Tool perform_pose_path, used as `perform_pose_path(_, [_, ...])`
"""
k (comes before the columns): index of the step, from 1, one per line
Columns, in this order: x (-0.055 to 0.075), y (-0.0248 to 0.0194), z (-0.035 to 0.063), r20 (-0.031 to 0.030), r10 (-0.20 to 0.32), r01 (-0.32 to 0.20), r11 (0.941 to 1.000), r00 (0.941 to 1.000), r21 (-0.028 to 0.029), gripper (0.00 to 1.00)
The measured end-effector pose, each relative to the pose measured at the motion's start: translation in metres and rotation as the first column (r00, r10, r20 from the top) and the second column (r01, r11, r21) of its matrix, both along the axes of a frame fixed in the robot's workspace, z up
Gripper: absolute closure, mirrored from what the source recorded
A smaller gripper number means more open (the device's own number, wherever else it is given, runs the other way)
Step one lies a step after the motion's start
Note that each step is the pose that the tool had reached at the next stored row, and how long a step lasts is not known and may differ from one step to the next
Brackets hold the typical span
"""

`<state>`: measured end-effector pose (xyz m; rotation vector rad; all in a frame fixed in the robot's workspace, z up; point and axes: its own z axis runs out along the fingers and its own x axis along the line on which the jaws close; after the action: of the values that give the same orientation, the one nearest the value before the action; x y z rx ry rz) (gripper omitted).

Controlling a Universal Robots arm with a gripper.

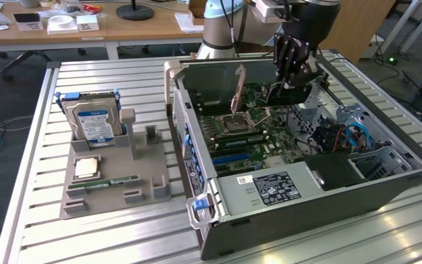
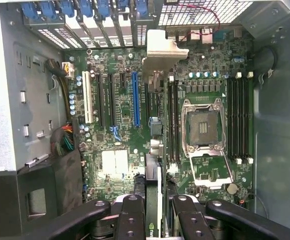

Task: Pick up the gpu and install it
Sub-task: 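Insert the gpu into the slot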

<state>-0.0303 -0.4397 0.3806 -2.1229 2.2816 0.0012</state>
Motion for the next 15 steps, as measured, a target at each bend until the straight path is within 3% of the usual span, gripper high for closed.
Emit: perform_pose_path(15, [0.0000,0.0000,0.0000,-0.0031,0.000,0.000,1.0000,1.0000,-0.0001,0.74])
